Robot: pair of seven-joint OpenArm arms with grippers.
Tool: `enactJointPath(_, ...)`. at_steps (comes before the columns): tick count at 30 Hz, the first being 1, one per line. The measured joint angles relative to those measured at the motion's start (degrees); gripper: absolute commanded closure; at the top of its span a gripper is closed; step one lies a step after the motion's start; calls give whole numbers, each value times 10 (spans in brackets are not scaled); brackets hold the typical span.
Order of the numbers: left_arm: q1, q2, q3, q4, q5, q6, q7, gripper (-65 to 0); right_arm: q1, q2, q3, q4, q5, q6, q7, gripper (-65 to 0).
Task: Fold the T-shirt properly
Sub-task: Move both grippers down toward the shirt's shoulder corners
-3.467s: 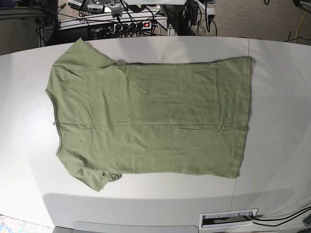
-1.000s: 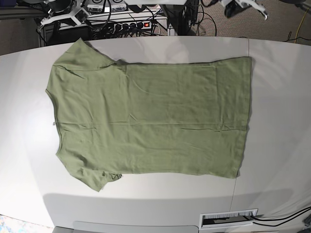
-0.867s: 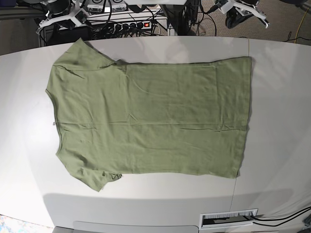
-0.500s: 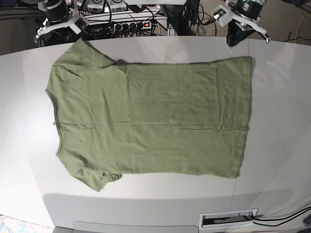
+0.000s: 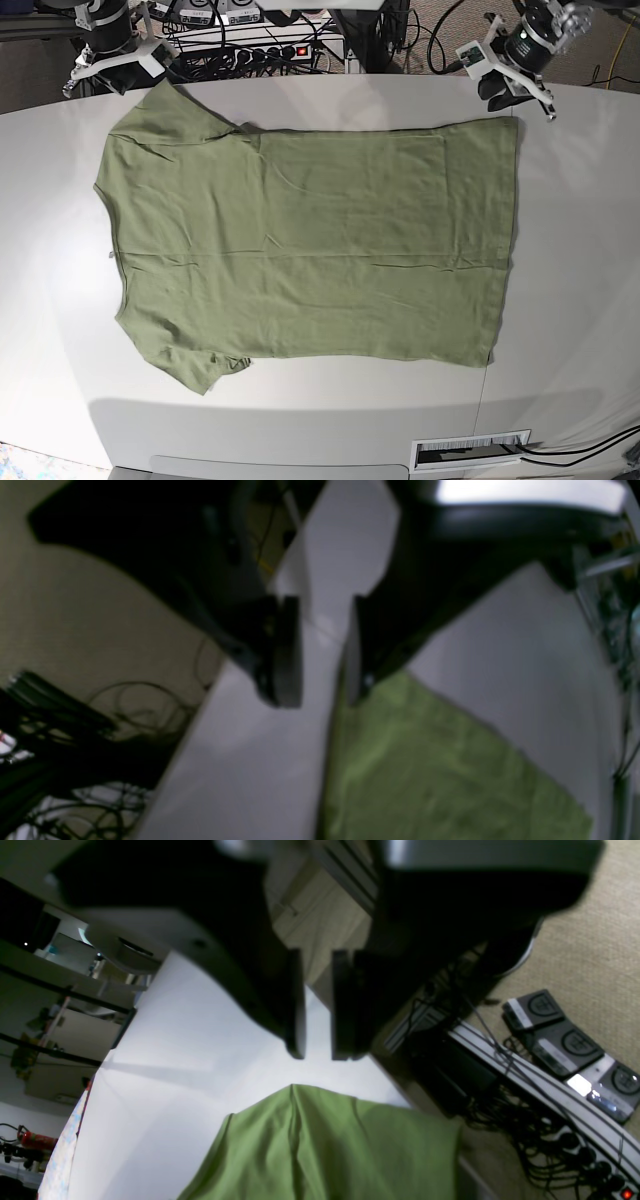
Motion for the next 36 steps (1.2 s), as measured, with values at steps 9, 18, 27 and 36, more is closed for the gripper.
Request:
enactJointPath(9,-59,-3,1,-37,-3,-3,-16,-203,0,0,0,0,-6,0,-5,-111)
enactJointPath(18,-77,-3,1,-68,-32,-27,-37,-203,0,0,0,0,-16,0,-17,-111)
enactJointPath(27,-66,-36,0,-55,-47,-54,-38,-203,0,0,0,0,-16,0,-17,-111)
enactJointPath(36,-56,-49,0,-45,-47,-61,-39,-202,7,0,0,0,-16,0,-17,-111)
